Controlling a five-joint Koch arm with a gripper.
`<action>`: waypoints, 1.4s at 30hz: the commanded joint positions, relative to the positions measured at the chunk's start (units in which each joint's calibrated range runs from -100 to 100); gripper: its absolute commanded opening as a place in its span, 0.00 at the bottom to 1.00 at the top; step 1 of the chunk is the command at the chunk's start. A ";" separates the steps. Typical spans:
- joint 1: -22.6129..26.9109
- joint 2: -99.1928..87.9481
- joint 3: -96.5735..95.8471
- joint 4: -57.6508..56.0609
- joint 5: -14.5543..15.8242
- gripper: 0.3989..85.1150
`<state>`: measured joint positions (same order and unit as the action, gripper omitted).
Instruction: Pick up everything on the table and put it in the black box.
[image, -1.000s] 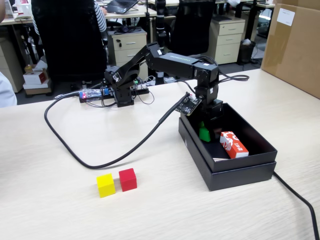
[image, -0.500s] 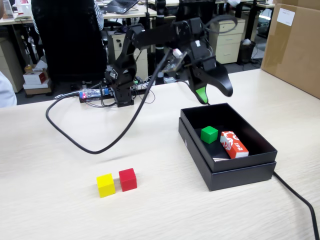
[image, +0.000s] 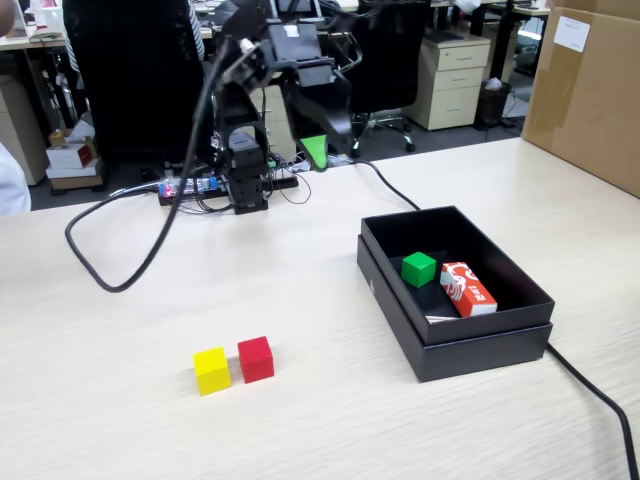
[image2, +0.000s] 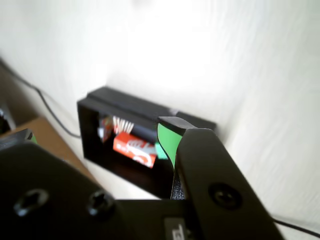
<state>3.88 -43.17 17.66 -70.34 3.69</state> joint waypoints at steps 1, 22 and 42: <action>-2.59 -8.87 -3.25 0.84 -1.71 0.56; -10.31 2.49 -10.14 11.29 -5.86 0.57; -13.63 57.34 26.40 11.29 -7.67 0.56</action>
<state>-9.26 12.23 37.47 -61.05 -3.35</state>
